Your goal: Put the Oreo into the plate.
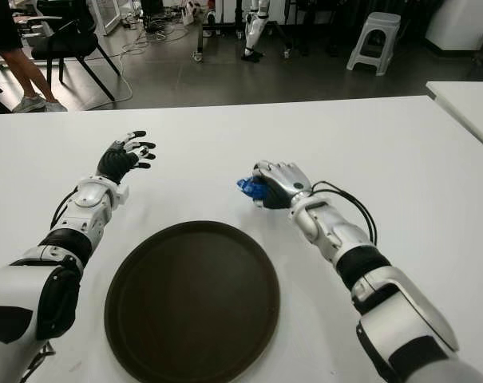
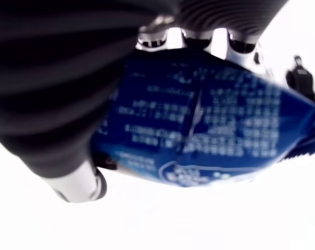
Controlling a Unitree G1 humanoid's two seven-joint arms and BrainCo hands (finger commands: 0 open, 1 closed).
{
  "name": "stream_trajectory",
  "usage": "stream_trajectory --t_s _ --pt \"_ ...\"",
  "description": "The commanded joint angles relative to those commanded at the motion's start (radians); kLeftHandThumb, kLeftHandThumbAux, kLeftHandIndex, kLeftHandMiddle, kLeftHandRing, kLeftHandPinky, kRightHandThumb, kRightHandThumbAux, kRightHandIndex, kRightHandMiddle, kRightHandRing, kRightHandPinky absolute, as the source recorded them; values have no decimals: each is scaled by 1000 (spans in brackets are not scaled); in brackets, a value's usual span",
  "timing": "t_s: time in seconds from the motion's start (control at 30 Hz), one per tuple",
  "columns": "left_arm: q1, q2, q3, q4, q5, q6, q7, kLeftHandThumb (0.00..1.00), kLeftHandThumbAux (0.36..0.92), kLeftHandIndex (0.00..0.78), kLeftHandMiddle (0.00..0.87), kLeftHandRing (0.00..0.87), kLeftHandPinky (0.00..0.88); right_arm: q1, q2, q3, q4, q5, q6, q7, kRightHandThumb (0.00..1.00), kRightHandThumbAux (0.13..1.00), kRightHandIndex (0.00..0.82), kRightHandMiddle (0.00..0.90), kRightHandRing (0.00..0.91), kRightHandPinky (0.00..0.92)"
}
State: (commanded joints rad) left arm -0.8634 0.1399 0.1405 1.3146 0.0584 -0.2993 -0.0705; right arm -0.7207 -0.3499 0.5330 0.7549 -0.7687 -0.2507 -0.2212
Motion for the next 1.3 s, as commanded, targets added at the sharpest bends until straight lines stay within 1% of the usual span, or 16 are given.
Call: stream_trajectory --t_s 0.1,0.33,0.5,0.67,0.8,0.9,1.17,1.27,1.3 --pt "0 -1 -1 0 1 -1 0 109 682 182 308 331 353 14 -17 -17 -93 -3 13 30 696 726 434 751 749 736" --pt "1 -4 -5 1 6 -4 10 82 668 176 310 330 354 28 -34 -54 -228 12 37 101 695 727 434 750 747 735" --pt "0 -6 -8 0 9 -7 12 69 670 170 301 325 346 22 -28 -79 -240 26 15 100 693 728 433 747 749 740" --pt "-4 -7 -10 1 10 -1 17 76 677 161 292 316 339 0 -12 -106 -227 48 -32 64 692 730 433 752 755 746" --pt "-5 -8 -9 3 10 2 20 78 675 155 287 310 339 -1 -4 -126 -250 57 -45 52 691 731 433 755 759 750" --pt "-6 -10 -9 3 10 -1 25 76 681 158 289 306 334 -3 1 -142 -250 56 -66 13 690 731 434 756 760 750" --pt "-8 -14 -1 1 2 -4 25 77 706 159 290 320 368 -12 16 -160 -230 53 -106 -42 690 732 434 756 756 742" --pt "-7 -15 -1 1 1 -5 23 78 714 163 291 321 367 -15 33 -171 -224 71 -142 -73 691 733 434 758 758 742" --pt "-8 -14 1 1 0 -5 23 79 717 166 293 321 366 -2 45 -176 -245 87 -160 -80 691 733 435 760 759 743"
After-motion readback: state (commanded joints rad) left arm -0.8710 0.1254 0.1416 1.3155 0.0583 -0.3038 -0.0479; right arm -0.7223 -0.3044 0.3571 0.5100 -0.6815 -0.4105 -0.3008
